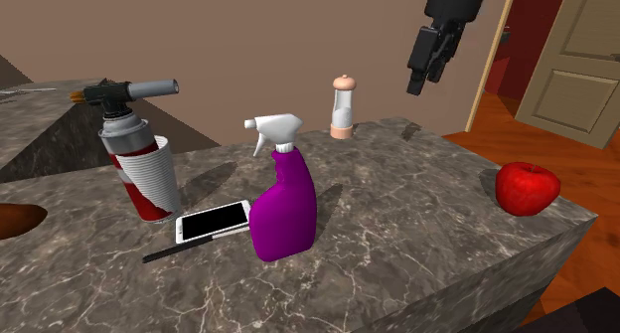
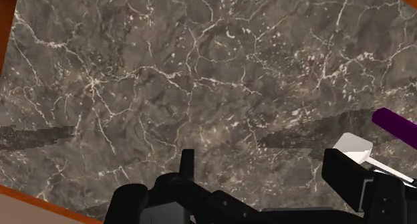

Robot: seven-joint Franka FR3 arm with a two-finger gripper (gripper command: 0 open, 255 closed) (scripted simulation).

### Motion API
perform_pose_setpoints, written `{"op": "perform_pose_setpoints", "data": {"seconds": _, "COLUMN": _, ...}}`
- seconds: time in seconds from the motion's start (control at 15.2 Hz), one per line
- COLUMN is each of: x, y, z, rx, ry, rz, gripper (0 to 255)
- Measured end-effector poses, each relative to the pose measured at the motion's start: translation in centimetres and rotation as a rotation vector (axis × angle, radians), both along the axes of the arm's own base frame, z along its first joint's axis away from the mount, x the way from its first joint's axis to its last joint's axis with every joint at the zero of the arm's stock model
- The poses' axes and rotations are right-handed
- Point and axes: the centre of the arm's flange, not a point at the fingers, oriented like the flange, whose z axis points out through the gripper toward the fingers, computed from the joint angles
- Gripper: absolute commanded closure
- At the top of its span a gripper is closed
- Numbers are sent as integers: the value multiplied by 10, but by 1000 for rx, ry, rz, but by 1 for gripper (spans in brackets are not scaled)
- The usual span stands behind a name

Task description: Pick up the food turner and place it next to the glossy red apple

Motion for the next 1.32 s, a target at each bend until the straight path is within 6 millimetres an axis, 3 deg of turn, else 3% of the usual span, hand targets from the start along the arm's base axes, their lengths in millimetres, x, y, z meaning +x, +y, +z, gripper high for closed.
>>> {"op": "perform_pose_setpoints", "data": {"seconds": 0.53, "x": 46, "y": 86, "z": -39, "rx": -13, "ry": 19, "rz": 269, "gripper": 0}}
{"op": "perform_pose_setpoints", "data": {"seconds": 1.32, "x": 62, "y": 224, "z": -106, "rx": -33, "ry": 48, "rz": 672, "gripper": 0}}
